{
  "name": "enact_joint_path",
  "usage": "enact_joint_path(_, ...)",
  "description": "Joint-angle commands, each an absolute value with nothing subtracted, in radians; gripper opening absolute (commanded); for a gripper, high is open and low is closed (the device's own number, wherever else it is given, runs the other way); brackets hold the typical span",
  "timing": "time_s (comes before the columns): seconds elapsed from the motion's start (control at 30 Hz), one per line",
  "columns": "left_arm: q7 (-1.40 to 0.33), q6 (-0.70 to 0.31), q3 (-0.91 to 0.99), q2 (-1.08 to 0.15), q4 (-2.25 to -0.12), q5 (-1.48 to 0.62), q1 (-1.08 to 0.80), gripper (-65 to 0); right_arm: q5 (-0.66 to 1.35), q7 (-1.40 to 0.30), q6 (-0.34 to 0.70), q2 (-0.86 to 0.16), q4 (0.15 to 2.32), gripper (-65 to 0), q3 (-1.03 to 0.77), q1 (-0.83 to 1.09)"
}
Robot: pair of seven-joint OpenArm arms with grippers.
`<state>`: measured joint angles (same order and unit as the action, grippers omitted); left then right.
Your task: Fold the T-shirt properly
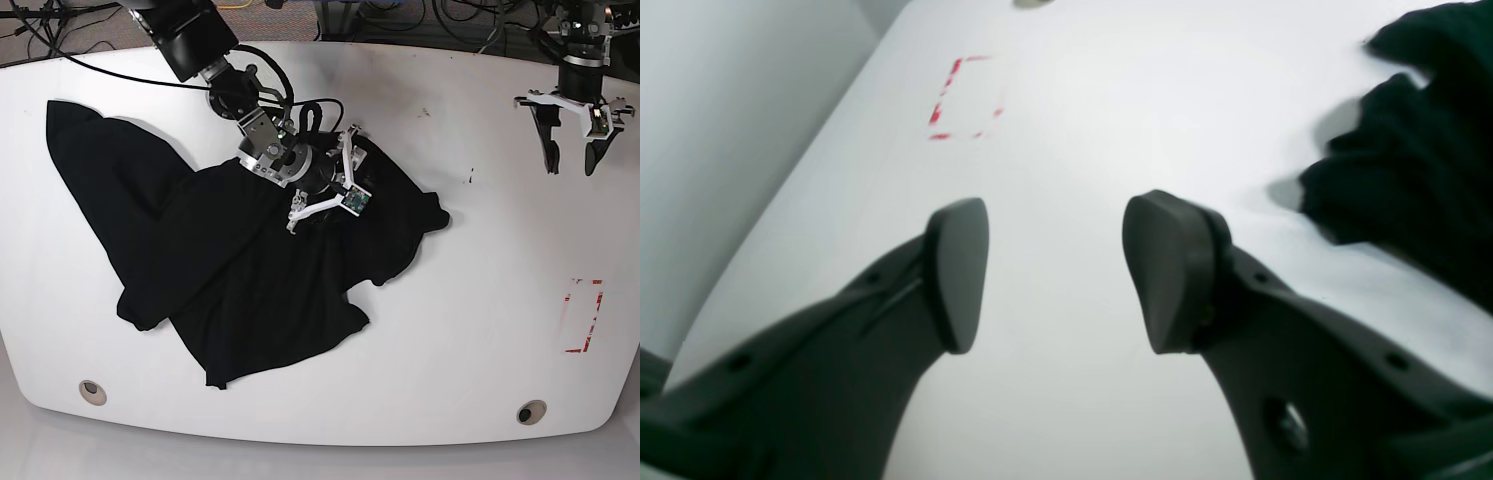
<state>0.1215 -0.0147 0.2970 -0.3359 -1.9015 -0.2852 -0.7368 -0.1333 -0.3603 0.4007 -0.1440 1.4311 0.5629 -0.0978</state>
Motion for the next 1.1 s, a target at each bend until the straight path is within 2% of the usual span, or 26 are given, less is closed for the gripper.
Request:
enact_joint_path(0.0, 0.155, -0.011, 0.304, -0.345, -1.918, -0.284, -0.736, -31.1, -0.126, -0.341, 0.399, -0.133, 1.455, -28.9, 0.559, -0.114)
enact_joint_path(0.7, 0.146, -0.011, 0.305, -0.341, -1.917, -0.284, -0.728, -30.8, -0.121, -0.343, 0.397, -0.164, 1.536, -28.6, 0.550, -0.114)
enact_joint_path(1.07, 0.153, -0.012, 0.300, -0.343, -1.917, -0.283, -0.726, -30.8, -0.121, -0.338, 0.395, -0.164, 1.489, -28.8, 0.550, -0.125)
